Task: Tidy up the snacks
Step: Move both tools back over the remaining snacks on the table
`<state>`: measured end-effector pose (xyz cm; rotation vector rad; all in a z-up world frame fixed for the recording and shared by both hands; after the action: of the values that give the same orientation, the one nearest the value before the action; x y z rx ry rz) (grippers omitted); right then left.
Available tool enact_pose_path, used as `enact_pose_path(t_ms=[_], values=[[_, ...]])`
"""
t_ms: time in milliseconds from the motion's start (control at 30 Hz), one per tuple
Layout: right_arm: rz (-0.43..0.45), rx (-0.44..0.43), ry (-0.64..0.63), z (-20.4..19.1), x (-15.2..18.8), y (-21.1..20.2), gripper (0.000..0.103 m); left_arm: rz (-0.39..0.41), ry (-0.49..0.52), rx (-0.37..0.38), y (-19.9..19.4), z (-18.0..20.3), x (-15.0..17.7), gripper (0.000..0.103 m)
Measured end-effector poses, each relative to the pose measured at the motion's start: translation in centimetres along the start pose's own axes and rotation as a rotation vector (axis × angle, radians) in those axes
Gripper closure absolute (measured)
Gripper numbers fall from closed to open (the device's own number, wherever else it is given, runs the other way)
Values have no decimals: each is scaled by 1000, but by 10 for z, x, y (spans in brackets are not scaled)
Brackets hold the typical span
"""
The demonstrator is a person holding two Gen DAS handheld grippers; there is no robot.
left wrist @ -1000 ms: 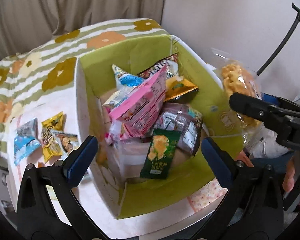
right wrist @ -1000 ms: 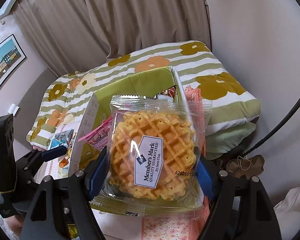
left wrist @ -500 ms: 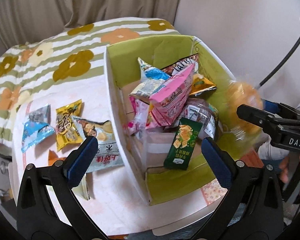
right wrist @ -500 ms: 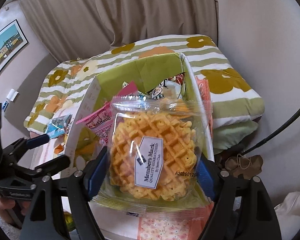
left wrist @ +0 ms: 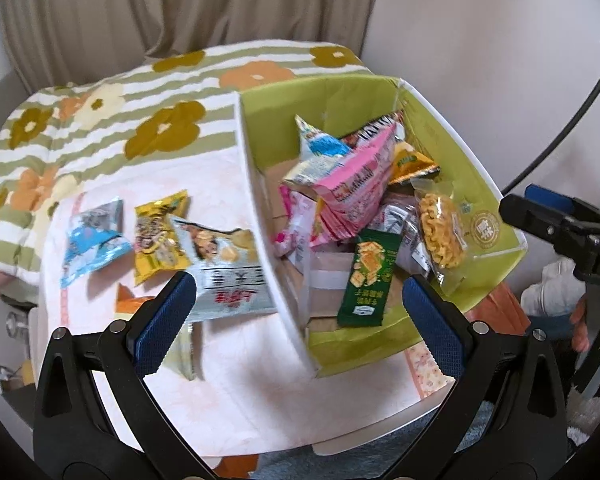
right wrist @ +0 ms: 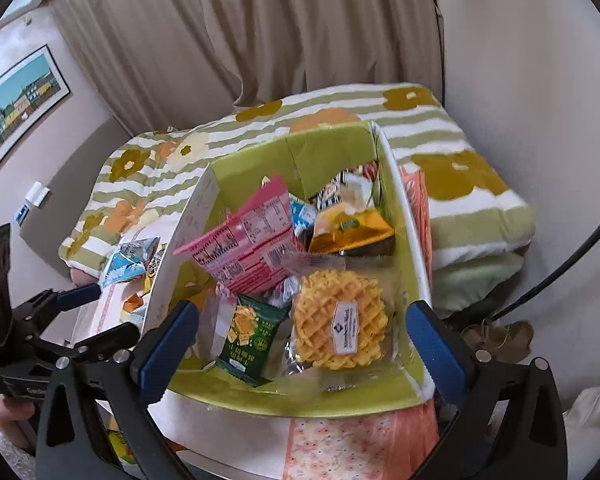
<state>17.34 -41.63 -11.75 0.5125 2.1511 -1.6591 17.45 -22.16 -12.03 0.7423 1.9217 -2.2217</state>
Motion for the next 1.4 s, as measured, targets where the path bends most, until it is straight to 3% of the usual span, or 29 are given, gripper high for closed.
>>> enact_pose_path(t_ms=[467,733,1067,1400], values=[[92,-135,-124,-72,-22,-25,0,65,-225,-107,-53,-82,41,1],[63,-154,-207,-139,-30,-1,0,83,-297,-116,-66,-154,48,1],[-28,-105,-196,-232,-47,67,0,22,-322,3,-44,-259,11,1],[-178,16,-105,-263,-75,166,0,-76,-270,91,5,-329,-30,1]])
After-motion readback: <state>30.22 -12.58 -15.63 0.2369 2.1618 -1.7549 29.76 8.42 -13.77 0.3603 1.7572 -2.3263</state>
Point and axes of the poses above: each gripper's, at about its wrist camera, not at the fingertips, and y roughly the way its jaws point, z to its right, x to its underside, the point moved 3 cm from there along y, roughly the way its jaws point, and after that the axes turned 8 degrees about -z, right-handed, at the moved point
